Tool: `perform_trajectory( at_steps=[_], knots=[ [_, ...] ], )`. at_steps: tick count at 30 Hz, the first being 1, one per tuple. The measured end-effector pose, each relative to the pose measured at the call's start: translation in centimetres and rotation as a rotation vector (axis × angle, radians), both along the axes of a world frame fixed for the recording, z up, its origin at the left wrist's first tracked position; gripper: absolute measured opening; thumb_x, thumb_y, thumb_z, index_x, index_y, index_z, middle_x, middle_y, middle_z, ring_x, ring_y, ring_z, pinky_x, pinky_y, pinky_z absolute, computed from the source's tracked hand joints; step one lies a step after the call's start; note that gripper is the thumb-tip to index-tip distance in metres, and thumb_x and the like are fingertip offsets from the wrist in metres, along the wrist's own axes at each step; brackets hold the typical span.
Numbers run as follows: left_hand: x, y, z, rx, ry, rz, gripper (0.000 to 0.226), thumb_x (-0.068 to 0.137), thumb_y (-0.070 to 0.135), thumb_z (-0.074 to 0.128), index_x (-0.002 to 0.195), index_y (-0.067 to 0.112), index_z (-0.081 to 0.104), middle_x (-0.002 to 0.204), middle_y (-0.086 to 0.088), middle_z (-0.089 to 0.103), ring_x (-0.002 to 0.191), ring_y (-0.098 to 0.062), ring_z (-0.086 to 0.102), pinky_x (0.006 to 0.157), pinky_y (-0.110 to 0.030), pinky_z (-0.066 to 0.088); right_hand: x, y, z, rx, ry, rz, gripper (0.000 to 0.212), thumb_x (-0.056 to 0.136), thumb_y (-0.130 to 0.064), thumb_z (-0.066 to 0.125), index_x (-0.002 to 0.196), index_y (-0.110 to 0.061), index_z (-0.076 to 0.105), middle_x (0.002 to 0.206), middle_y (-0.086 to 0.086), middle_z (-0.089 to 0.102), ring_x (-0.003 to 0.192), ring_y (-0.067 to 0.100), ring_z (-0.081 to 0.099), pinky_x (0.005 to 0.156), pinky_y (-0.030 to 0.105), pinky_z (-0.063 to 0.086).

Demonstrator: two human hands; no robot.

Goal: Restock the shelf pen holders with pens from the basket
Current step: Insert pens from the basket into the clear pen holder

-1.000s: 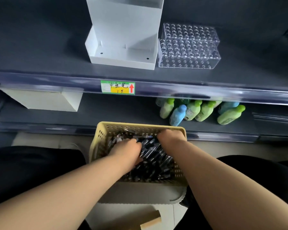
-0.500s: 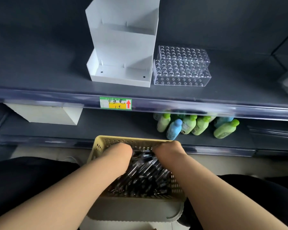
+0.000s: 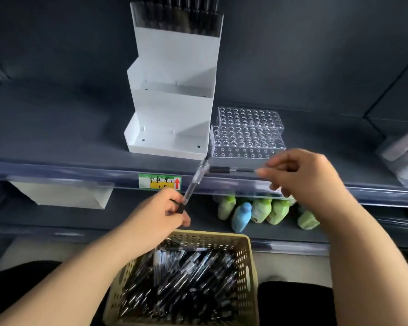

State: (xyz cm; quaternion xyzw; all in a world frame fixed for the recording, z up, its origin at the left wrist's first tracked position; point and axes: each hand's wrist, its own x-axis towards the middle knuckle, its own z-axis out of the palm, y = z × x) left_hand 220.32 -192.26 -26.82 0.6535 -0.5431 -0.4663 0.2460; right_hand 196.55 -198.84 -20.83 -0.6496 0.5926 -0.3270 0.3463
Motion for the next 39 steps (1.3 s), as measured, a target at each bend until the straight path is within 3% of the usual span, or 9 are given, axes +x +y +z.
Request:
perform_trajectory(
  at_steps=[6,10,14,18,23,27,30,36,39],
  knots=[
    [-1.7,-4.8,2.2,-0.285,0.076,0.159,0.017,0.087,0.015,0.061,0.097,0.024,0.052,0.091,0.018,0.072,0.090,0.004,0.065,0.089,-0.031,0.051,-2.2,-6.3,2.4,-0.315,-0.255,-0.359,0.020,0.072,-0.027,0.080,0.073,-0.019,0.062,0.058,-0.003,0.061,0.039,0.001,0.047,0.043,0.014,0.040],
    [-4.0,-10.4,5.1,-0.483,-0.061,0.228,0.002,0.084,0.022,0.061,0.085,0.023,0.060,0.077,0.011,0.070,0.074,0.004,0.062,0.074,-0.012,0.046,-3.0,-9.7,2.6,-0.400,-0.333,-0.441,0.017,0.075,-0.024,0.076,0.071,-0.023,0.060,0.065,-0.004,0.061,0.045,0.002,0.052,0.050,0.017,0.043],
    [-6.9,-14.9,6.8,-0.472,-0.153,0.159,0.009,0.080,0.013,0.059,0.085,0.006,0.061,0.079,-0.011,0.064,0.079,-0.023,0.059,0.072,-0.032,0.048,-3.8,-11.5,1.2,-0.428,-0.242,-0.470,0.010,0.083,-0.022,0.069,0.086,-0.025,0.060,0.067,-0.011,0.060,0.052,0.005,0.058,0.063,0.029,0.051],
    [-8.7,-17.1,6.6,-0.412,-0.147,0.121,0.008,0.079,0.015,0.060,0.085,0.020,0.057,0.080,0.001,0.065,0.079,-0.018,0.061,0.067,-0.027,0.046,-5.0,-13.2,0.1,-0.454,-0.057,-0.448,0.017,0.086,-0.021,0.064,0.097,-0.029,0.054,0.078,-0.011,0.059,0.075,0.018,0.063,0.078,0.028,0.049],
    [-9.6,-18.1,5.6,-0.388,-0.184,0.109,0.004,0.084,0.025,0.055,0.084,0.023,0.058,0.079,0.002,0.067,0.076,-0.018,0.064,0.066,-0.032,0.054,-5.9,-15.1,-0.9,-0.424,0.003,-0.397,0.011,0.089,-0.019,0.060,0.100,-0.020,0.061,0.079,-0.011,0.060,0.078,0.017,0.064,0.075,0.020,0.045],
    [-10.1,-18.1,5.3,-0.442,-0.319,0.073,0.003,0.088,0.020,0.054,0.088,0.020,0.058,0.079,0.005,0.061,0.073,-0.012,0.056,0.058,-0.019,0.040,-5.4,-15.4,-1.8,-0.395,0.032,-0.314,0.013,0.091,-0.013,0.056,0.103,-0.014,0.061,0.077,-0.008,0.060,0.079,0.016,0.062,0.068,0.013,0.042],
    [-10.1,-18.0,4.7,-0.424,-0.437,0.006,0.005,0.089,0.015,0.051,0.091,0.016,0.056,0.082,0.000,0.059,0.071,-0.013,0.052,0.059,-0.028,0.038,-5.1,-15.3,-2.2,-0.382,0.044,-0.257,0.014,0.093,-0.010,0.053,0.106,-0.011,0.059,0.083,-0.002,0.061,0.080,0.020,0.061,0.071,0.020,0.043],
    [-9.3,-16.9,4.9,-0.349,-0.522,-0.038,0.006,0.088,0.016,0.050,0.085,0.011,0.054,0.071,0.003,0.052,0.056,-0.009,0.046,0.048,-0.021,0.035,-5.2,-14.4,-2.0,-0.370,0.106,-0.236,0.014,0.095,-0.010,0.050,0.106,-0.010,0.059,0.084,-0.001,0.059,0.076,0.016,0.052,0.058,0.012,0.032],
    [-9.0,-16.2,5.2,-0.334,-0.557,-0.060,0.008,0.088,0.018,0.051,0.087,0.012,0.056,0.074,0.004,0.054,0.063,-0.013,0.050,0.056,-0.025,0.037,-5.5,-13.8,-1.8,-0.331,0.150,-0.201,0.015,0.095,-0.010,0.049,0.106,-0.013,0.059,0.083,-0.003,0.057,0.067,0.008,0.049,0.055,0.003,0.034]
  ],
)
